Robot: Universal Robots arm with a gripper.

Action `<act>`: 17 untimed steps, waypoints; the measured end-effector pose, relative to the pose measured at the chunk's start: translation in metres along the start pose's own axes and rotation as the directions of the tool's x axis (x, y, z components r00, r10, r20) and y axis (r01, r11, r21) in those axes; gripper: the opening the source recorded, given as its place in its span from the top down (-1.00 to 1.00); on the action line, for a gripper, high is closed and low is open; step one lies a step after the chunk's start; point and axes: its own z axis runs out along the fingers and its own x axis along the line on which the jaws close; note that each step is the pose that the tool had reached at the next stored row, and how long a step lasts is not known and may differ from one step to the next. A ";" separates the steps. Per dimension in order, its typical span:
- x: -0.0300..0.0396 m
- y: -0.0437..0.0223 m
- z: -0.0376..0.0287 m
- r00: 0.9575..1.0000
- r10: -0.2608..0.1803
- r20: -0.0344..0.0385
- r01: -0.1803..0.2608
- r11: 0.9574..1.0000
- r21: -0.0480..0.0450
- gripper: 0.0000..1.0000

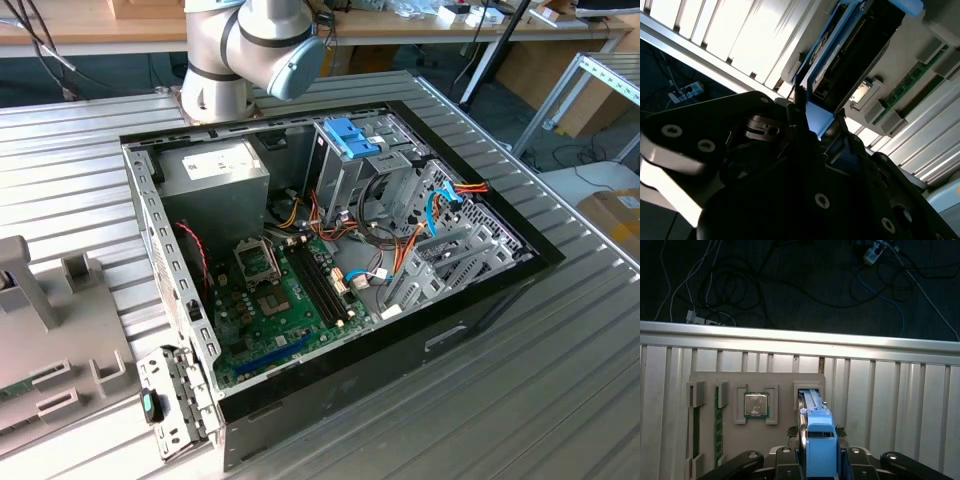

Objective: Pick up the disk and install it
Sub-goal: 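Pick up the disk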

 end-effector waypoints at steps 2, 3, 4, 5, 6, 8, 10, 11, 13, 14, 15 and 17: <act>0.0000 0.0001 -0.0059 1.000 0.000 0.000 0.000 1.000 0.000 0.27; 0.0000 0.0001 -0.0092 1.000 0.000 0.000 0.000 1.000 0.000 0.27; 0.0000 0.0002 -0.0166 1.000 0.000 0.000 0.000 1.000 0.000 0.27; 0.0000 0.0003 -0.0213 1.000 0.000 0.000 0.000 1.000 0.000 0.27; 0.0000 0.0003 -0.0229 1.000 0.000 0.000 0.000 1.000 0.000 0.27; 0.0000 0.0003 -0.0244 1.000 0.000 0.000 0.000 1.000 0.001 0.27; 0.0000 0.0003 -0.0272 1.000 0.000 0.000 0.000 1.000 0.000 0.27; 0.0000 0.0004 -0.0329 1.000 0.000 0.000 0.000 1.000 0.000 0.27; 0.0000 0.0005 -0.0387 1.000 0.000 0.000 0.000 1.000 0.001 0.27; 0.0000 0.0005 -0.0426 1.000 0.000 0.000 0.000 1.000 0.001 0.27; 0.0000 0.0006 -0.0454 1.000 0.000 0.000 0.000 1.000 0.001 0.27; 0.0000 0.0007 -0.0533 1.000 0.000 0.000 0.000 1.000 0.003 0.27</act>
